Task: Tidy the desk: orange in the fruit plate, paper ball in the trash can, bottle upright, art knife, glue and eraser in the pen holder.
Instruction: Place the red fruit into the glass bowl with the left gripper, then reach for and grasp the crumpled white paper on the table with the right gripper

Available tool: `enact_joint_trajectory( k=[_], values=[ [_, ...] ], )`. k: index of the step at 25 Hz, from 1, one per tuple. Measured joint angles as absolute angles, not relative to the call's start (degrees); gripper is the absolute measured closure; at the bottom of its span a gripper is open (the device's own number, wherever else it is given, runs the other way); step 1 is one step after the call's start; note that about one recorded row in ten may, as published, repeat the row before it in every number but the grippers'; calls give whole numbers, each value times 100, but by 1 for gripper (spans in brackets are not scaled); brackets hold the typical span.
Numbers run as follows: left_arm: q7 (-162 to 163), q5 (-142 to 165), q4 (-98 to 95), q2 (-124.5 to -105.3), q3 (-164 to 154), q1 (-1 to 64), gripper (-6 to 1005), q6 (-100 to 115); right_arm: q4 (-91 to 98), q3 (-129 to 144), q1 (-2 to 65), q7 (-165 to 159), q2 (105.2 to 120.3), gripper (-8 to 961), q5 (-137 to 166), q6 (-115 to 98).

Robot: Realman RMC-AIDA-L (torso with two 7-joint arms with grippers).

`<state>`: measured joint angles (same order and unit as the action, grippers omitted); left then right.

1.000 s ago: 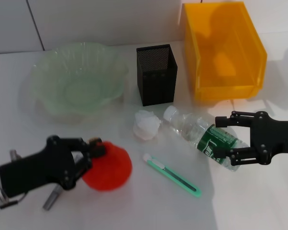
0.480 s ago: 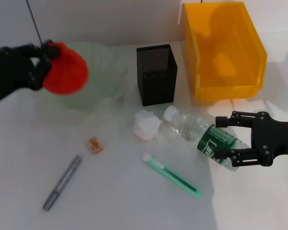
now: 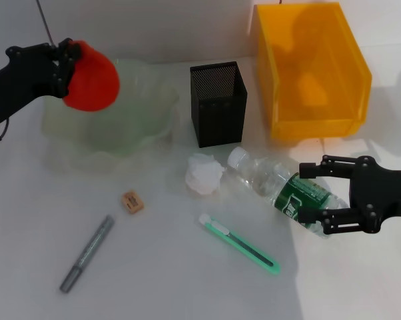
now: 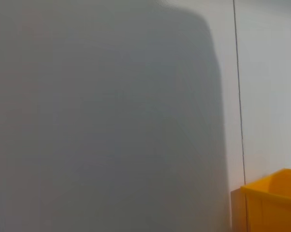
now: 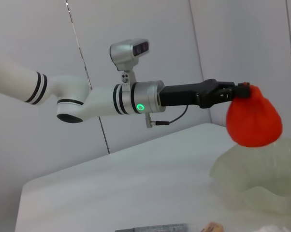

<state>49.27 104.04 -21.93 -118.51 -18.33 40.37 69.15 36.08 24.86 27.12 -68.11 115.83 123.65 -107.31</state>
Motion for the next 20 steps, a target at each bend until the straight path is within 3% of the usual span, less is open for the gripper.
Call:
enact_joint_trajectory(
  k=[6,15,20],
  values=[
    [4909,10272,-2004,-11872,-1837,4158,879,6705,3613,2495,2710,-6811,11592,182,12365,-10784],
    [5134,10230,-1947,-11874,-2133,4201,657,6760,3615,2476,2647,-6879,11605,186,12202,-10847],
    [5341,10242,-2044,-11835,-2337,3752,472,8154,3944,2460,2639,-7836,11533,189,11830,-10826]
  ],
)
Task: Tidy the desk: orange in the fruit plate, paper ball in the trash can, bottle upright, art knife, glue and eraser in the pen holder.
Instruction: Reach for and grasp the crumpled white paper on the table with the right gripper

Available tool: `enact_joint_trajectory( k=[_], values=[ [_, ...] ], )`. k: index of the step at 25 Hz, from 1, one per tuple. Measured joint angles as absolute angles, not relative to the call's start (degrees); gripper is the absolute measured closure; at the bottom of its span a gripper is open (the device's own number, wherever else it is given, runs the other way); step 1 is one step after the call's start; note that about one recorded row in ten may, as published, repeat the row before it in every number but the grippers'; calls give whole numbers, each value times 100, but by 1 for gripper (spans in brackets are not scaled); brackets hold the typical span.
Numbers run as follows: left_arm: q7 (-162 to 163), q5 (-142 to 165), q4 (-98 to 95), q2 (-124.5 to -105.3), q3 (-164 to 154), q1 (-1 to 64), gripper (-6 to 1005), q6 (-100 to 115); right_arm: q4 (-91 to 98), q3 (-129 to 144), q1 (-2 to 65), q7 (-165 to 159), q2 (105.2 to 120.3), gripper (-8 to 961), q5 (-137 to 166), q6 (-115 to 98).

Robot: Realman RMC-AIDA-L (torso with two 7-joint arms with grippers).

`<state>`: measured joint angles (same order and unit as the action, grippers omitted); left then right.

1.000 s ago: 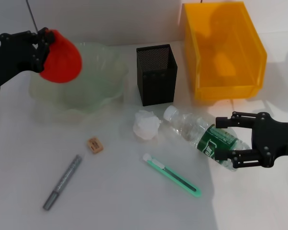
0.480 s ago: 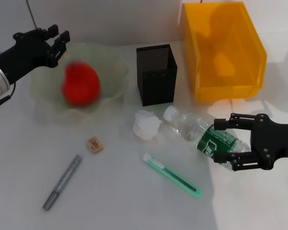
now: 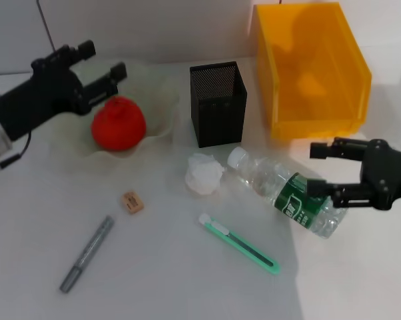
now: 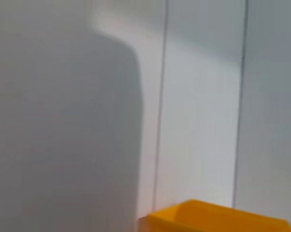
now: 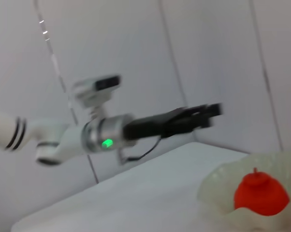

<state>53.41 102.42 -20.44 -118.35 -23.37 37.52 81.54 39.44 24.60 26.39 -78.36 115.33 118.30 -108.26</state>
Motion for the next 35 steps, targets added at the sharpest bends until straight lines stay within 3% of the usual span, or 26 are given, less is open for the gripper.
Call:
enact_joint_trajectory(
  k=[4,5,15,22,27,28,29,33,35],
  values=[
    [5280,10233,-2070,-11852,-2574,3428,269,8670,4426,2501,2699,-8519,11521,190,11688,-10882],
    [5155,10226,-2036,-11871,-2918,3091,208,9028,4916,2589,2774,-9068,11519,191,11589,-10986],
    [4416,10224,-1764,-11890,-3841,2318,214,9446,7576,4150,3635,-12156,11438,196,12115,-11171],
    [4411,10237,-1758,-11878,-4201,2090,215,9590,8076,4907,4381,-13222,11408,199,12960,-11146],
    [4428,10248,-1758,-11876,-4228,2011,214,9639,8205,5830,4724,-13538,11540,201,13690,-10886],
    [4428,10247,-1758,-11878,-4232,2009,214,9643,8104,6138,4848,-13577,11655,202,14033,-10703],
    [4428,10247,-1758,-11878,-4232,2009,214,9643,8104,6138,4848,-13577,11655,202,14033,-10703],
    [4465,10249,-1734,-11881,-4280,2026,214,9725,7820,6613,5051,-13613,11927,204,14423,-10338],
    [4466,10245,-1723,-11882,-4337,2028,214,9736,7634,6874,5077,-13717,11930,205,14388,-10099]
  ],
)
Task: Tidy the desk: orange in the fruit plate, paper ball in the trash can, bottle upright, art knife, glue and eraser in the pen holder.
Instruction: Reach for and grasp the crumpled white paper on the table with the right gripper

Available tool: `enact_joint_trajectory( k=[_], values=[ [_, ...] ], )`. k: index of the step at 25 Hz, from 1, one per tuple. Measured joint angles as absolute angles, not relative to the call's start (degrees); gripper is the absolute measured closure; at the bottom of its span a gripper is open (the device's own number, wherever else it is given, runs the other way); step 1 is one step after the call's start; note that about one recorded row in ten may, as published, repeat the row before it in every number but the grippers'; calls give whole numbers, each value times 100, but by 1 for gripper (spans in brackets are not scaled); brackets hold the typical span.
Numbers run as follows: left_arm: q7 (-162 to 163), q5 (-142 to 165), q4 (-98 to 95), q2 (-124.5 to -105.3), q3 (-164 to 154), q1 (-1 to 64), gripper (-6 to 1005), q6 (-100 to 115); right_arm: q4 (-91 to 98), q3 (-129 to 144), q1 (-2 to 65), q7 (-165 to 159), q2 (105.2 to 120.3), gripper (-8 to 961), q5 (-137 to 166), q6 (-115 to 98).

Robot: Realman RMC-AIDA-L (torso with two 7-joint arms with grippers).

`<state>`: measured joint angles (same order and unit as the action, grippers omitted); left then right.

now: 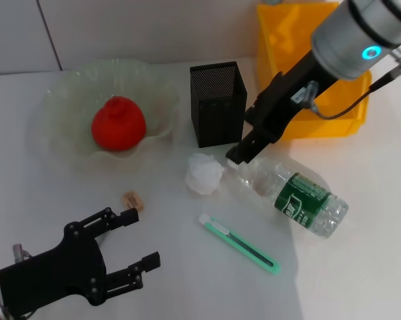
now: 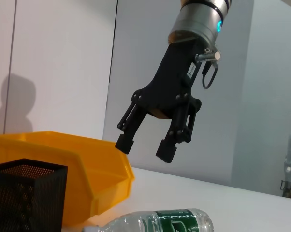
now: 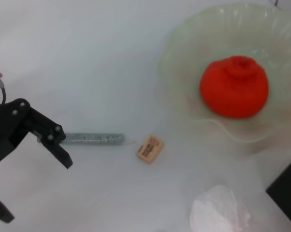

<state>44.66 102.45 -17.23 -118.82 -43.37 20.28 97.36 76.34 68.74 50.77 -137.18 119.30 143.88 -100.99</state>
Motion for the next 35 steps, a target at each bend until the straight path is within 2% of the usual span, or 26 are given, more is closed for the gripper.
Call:
enact_joint_trajectory(
  k=[35],
  values=[
    [4482,10256,-1723,-11891,-4721,2113,219,9518,4817,8784,5753,-14036,11972,221,14063,-7083]
  ],
)
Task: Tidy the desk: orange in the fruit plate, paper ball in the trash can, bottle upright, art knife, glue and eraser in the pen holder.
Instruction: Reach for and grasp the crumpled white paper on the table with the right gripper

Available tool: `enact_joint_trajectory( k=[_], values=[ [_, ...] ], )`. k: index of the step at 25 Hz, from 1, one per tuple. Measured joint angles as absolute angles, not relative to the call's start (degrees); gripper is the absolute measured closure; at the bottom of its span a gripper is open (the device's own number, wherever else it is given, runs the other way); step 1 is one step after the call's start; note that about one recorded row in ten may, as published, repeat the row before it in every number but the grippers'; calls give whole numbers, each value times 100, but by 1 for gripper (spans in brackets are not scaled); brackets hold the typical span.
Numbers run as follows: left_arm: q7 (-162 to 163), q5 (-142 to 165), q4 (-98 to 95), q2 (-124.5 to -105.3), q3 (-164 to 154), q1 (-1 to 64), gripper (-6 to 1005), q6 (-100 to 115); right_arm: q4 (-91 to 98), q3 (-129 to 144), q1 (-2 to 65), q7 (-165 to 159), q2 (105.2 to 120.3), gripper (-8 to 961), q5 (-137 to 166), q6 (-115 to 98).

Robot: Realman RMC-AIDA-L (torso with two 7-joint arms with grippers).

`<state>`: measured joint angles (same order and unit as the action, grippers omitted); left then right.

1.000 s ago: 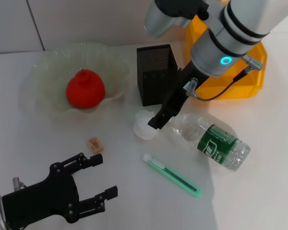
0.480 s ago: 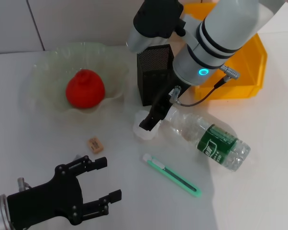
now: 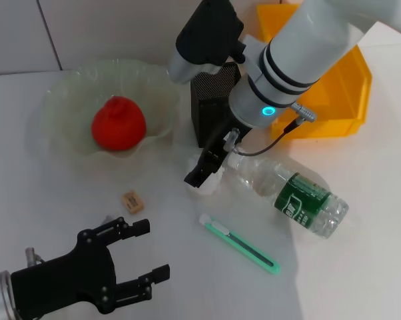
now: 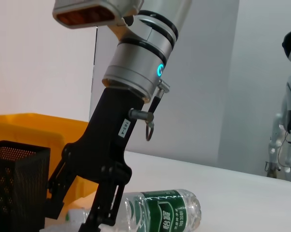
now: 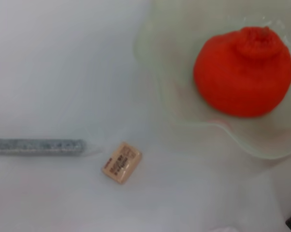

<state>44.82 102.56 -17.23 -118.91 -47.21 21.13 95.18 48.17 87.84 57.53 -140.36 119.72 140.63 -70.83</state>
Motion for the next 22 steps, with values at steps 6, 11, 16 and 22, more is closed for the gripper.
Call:
enact_joint_trajectory(
  k=[6,11,16,22],
  values=[
    [4494,10256,-1723,-11891,-4764,2110,221,9518,4606,8974,5807,-14036,11980,224,14061,-6886],
    [4500,10250,-1720,-11891,-4764,2109,222,9518,4467,8997,5826,-14032,11980,227,14052,-6750],
    [4500,10237,-1715,-11892,-4763,2109,224,9519,4334,9086,5849,-14024,11979,229,14020,-6639],
    [4500,10229,-1713,-11892,-4763,2109,225,9518,4162,9148,5900,-14024,11982,232,13980,-6611]
  ],
)
